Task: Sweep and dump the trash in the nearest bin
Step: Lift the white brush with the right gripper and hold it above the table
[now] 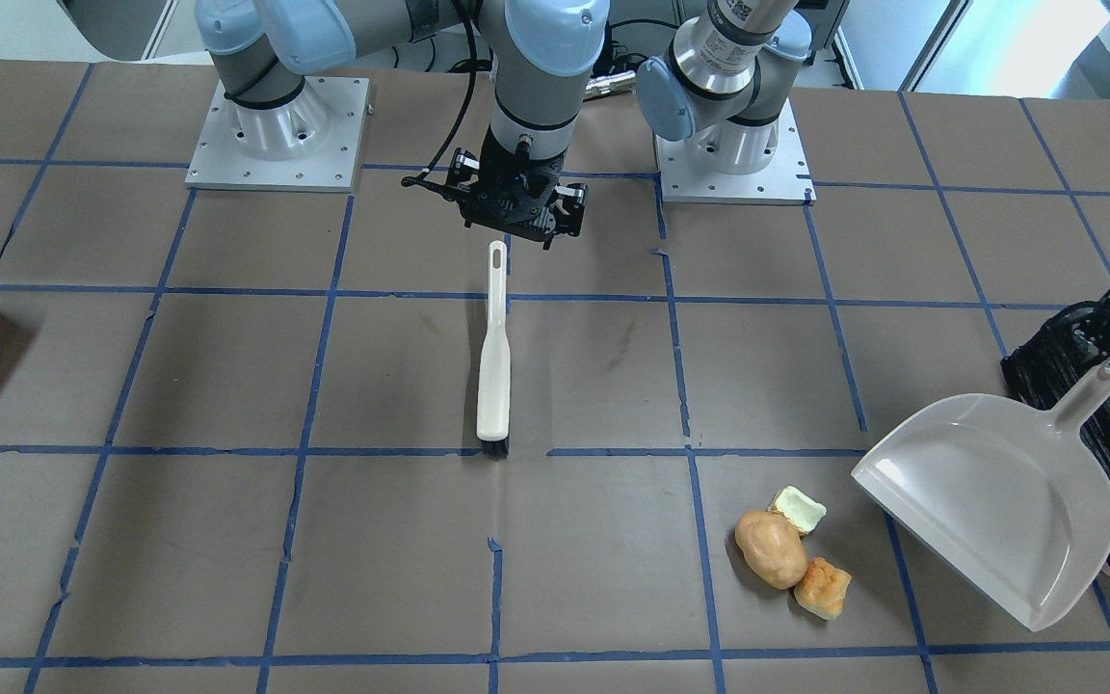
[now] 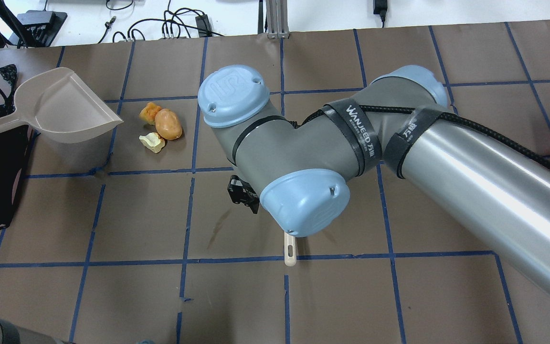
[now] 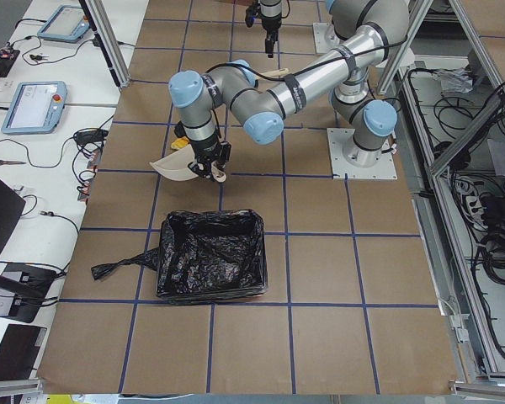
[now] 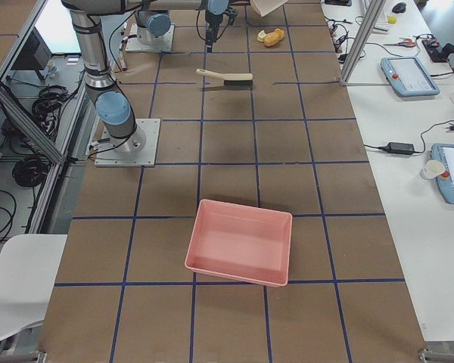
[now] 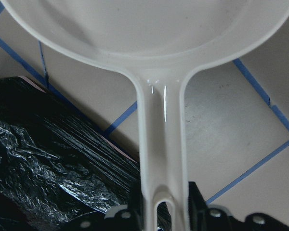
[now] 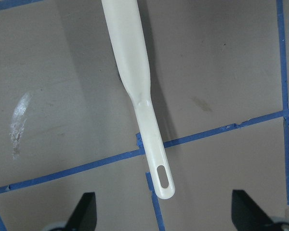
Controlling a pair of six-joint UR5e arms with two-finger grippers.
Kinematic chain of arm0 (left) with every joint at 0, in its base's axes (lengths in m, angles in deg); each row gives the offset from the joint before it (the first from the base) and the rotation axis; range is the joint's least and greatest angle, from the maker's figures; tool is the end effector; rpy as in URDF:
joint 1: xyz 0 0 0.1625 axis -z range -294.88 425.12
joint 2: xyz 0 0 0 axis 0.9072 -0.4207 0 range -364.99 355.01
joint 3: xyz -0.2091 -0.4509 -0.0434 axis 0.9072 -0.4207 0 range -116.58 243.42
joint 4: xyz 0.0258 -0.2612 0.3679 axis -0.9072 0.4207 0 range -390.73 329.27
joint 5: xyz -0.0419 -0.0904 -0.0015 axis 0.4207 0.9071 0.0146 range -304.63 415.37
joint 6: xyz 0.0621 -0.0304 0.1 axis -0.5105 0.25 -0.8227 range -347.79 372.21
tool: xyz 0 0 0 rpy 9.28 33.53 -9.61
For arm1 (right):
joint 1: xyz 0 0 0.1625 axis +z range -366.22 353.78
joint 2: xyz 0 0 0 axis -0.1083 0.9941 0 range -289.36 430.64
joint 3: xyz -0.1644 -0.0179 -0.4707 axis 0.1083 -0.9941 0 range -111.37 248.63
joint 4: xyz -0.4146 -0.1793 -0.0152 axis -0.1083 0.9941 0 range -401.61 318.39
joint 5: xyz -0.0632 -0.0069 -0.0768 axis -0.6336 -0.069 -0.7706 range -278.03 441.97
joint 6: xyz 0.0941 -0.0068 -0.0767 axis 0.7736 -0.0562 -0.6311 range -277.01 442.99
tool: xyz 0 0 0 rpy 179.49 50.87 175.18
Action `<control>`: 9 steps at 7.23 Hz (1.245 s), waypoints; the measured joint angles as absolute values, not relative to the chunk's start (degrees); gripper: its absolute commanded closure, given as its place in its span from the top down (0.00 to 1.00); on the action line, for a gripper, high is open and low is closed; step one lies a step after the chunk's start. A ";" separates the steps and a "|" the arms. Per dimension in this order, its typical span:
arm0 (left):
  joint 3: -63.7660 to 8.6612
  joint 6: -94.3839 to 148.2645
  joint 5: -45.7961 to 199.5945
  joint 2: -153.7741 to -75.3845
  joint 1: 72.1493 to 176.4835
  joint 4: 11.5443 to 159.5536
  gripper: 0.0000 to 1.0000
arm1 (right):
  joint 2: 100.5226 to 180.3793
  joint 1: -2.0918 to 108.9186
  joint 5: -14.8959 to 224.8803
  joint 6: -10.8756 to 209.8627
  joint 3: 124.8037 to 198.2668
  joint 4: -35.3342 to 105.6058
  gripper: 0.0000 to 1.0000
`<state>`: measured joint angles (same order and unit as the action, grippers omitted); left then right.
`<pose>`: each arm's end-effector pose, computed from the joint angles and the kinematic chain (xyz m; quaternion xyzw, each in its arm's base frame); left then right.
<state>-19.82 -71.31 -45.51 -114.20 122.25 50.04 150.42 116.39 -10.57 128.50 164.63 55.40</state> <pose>0.2756 -0.6299 0.4158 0.4280 0.8983 0.0953 0.0261 0.4214 -0.4214 0.3970 -0.1102 -0.9904 -0.0484 0.0677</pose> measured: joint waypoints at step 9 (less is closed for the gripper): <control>-15.94 -88.08 -49.89 -121.15 121.79 41.75 0.00 | 150.22 118.73 -12.16 126.78 175.62 69.76 1.00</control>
